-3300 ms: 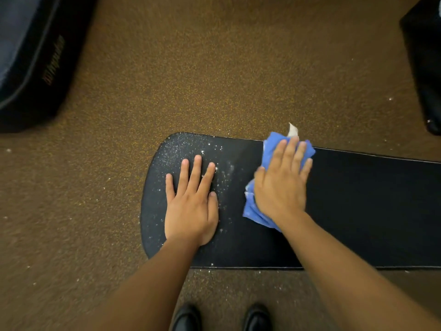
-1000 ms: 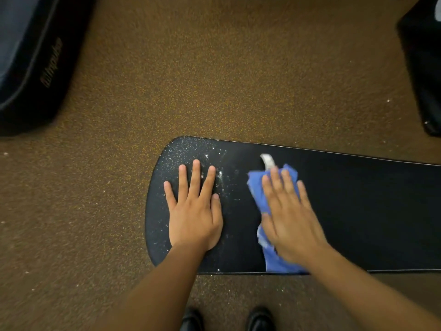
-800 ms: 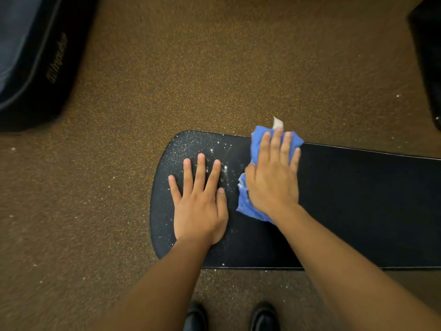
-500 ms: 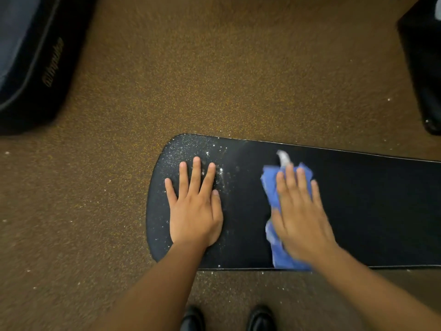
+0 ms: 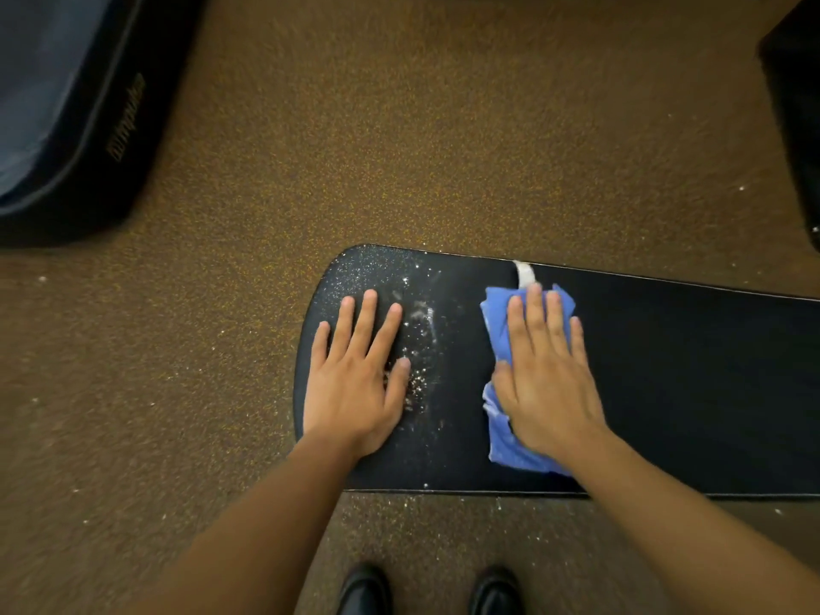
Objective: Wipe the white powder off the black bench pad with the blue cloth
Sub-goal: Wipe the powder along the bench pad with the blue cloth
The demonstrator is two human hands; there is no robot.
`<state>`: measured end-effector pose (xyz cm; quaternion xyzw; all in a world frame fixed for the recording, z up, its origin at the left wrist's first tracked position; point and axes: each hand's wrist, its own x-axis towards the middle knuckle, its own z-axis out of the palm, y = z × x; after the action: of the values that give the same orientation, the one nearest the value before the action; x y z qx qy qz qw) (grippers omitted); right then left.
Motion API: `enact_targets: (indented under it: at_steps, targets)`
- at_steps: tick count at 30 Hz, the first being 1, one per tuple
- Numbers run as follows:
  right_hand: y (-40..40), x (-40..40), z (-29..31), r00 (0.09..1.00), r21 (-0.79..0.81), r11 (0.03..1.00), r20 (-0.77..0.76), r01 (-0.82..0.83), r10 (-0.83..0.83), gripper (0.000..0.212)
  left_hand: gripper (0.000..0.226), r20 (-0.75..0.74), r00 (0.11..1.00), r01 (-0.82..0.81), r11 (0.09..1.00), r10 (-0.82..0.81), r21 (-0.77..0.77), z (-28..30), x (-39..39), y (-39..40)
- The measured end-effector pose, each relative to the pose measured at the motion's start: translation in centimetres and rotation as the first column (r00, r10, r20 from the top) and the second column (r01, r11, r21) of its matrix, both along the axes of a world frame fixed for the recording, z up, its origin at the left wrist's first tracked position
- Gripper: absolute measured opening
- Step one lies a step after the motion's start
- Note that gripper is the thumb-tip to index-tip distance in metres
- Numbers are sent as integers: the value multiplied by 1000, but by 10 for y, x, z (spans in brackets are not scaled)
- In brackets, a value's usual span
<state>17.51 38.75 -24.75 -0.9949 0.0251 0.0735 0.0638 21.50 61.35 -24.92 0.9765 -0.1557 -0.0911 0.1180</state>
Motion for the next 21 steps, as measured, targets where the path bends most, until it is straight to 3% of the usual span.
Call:
enact_targets:
  at_steps: [3, 6, 11, 13, 18, 21]
  targets:
    - [17, 42, -1, 982, 16, 983, 27, 185, -185, 71, 64, 3, 999, -35, 999, 35, 11, 4, 5, 21]
    - [43, 63, -1, 972, 30, 972, 17, 233, -234, 69, 65, 12, 998, -66, 998, 66, -9, 5, 12, 29]
    - [66, 14, 1, 996, 23, 996, 32, -86, 85, 71, 65, -57, 992, -116, 991, 112, -72, -4, 17, 34]
    - [48, -10, 1, 992, 4, 992, 2, -128, 128, 71, 64, -55, 994, -94, 993, 90, -67, -5, 17, 33]
    - [33, 43, 0, 973, 11, 973, 8, 231, -231, 74, 64, -41, 999, -22, 1000, 21, -2, -4, 19, 33]
    - [73, 75, 0, 975, 16, 975, 18, 221, -221, 74, 64, -36, 999, -23, 999, 24, 23, -4, 19, 32]
